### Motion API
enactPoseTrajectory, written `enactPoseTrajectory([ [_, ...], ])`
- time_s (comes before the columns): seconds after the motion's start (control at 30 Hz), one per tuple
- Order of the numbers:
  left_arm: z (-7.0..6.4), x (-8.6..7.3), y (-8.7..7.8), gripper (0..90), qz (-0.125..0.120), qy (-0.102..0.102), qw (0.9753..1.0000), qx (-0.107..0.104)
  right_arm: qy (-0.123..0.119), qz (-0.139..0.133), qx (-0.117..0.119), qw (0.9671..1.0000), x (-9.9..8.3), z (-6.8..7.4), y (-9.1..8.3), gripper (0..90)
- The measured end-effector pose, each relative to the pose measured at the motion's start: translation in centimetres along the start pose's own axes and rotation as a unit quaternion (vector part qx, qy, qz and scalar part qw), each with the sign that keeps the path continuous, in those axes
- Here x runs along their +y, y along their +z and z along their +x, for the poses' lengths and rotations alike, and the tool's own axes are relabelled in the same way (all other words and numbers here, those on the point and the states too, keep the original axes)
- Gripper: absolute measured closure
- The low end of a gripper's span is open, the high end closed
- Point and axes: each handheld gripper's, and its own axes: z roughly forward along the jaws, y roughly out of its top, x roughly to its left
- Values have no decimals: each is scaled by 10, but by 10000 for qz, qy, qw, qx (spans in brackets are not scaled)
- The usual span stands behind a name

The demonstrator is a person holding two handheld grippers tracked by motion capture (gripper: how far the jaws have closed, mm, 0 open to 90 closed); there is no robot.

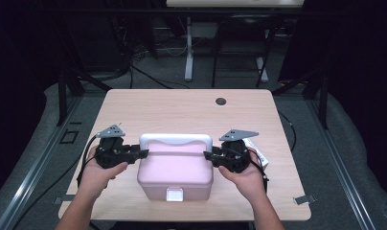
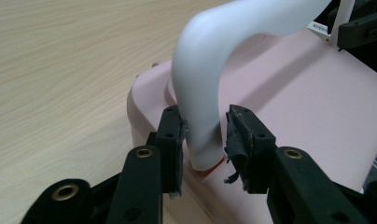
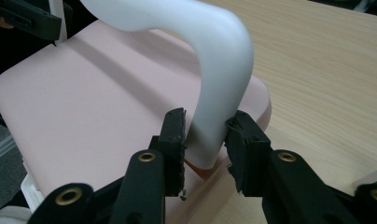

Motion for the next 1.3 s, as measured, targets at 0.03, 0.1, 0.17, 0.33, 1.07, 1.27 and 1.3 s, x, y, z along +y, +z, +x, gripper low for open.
enactPoseTrajectory([
  [0.03,0,0,-1,673,-10,38,10000,-2,-34,2,-19,10000,1,2,-1,698],
  [0.1,0,-1,0,686,-18,34,10000,4,-96,3,-50,9999,1,3,-2,701],
  [0.17,1,-3,1,698,-47,-7,10000,-11,-94,-12,-49,9999,0,3,-2,704],
  [0.33,-1,-5,-1,726,-131,24,9999,-32,-161,-47,29,9999,-1,2,-4,728],
  [1.07,-1,-5,-15,734,-194,6,9997,-123,-299,-92,223,9993,2,10,-12,741],
  [1.27,0,-5,-16,732,-279,-21,9995,-163,-237,-216,277,9991,3,8,-14,742],
  [1.3,0,-5,-16,731,-276,-47,9995,-177,-233,-233,279,9991,3,7,-14,742],
])
